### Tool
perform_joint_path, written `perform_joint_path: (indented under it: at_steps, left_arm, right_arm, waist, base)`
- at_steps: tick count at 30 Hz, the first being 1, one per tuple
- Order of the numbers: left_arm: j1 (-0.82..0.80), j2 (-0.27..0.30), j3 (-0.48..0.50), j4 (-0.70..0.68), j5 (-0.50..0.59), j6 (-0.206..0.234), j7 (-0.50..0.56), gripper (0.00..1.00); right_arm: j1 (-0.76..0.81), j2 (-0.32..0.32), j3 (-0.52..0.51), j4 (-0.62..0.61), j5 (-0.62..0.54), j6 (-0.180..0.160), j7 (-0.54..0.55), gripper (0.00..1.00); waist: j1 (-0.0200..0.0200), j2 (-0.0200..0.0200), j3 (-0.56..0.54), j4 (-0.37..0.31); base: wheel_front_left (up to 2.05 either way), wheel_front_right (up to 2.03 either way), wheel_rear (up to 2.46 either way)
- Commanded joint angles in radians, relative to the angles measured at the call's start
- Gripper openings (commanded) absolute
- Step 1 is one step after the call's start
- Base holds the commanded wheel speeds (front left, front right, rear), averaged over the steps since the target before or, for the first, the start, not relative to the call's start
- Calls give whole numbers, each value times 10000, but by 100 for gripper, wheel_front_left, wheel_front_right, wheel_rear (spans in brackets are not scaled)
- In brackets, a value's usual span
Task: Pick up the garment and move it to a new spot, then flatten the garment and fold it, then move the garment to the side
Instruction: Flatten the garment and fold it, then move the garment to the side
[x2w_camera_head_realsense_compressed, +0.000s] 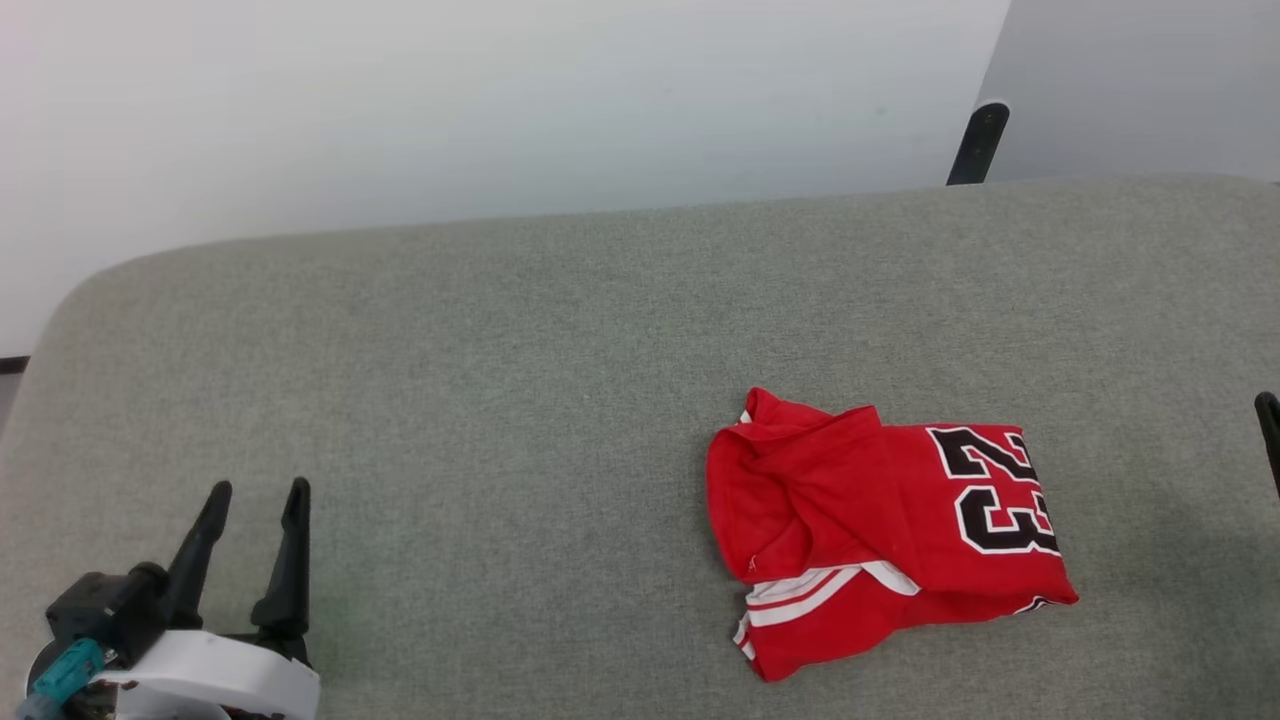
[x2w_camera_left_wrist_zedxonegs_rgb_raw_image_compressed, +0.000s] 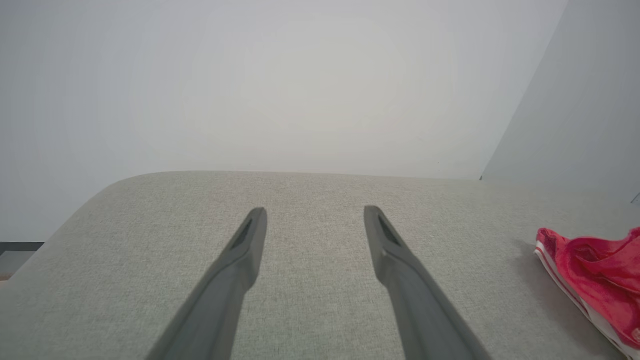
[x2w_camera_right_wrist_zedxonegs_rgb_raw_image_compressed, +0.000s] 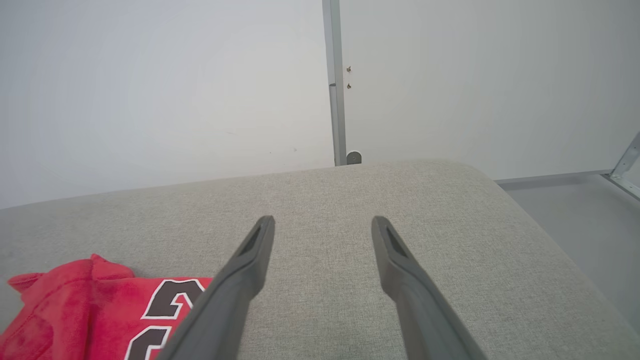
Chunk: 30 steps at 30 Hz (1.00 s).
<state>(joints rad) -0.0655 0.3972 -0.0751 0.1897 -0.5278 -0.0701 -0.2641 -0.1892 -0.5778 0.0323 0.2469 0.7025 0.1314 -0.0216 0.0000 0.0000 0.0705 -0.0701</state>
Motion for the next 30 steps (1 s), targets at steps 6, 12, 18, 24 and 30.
perform_joint_path:
  at_steps: [6,12,18,24,30]
  left_arm:
    - [-32,-43,60,-94,155,2,7,100]
    - [-144,-60,41,-75,182,-55,7,100]
    - [-229,-79,72,-41,190,-75,7,100]
    - [-282,-128,115,-68,183,-96,7,100]
    - [-300,-250,119,-100,209,-101,7,100]
  right_arm:
    - [157,52,-213,-247,4,-13,170,100]
    - [166,107,-287,-386,9,-13,273,100]
    - [155,131,-344,-451,-10,-13,351,100]
    - [124,229,-335,-469,-58,-13,357,100]
    - [112,369,-83,-618,-85,-13,508,100]
  waist:
    - [0,0,73,45]
    - [0,0,136,98]
    - [0,0,218,145]
    - [0,0,273,206]
    - [0,0,342,296]
  base:
    - [0,0,0]
    - [0,0,0]
    - [0,0,0]
    - [0,0,0]
    - [0,0,0]
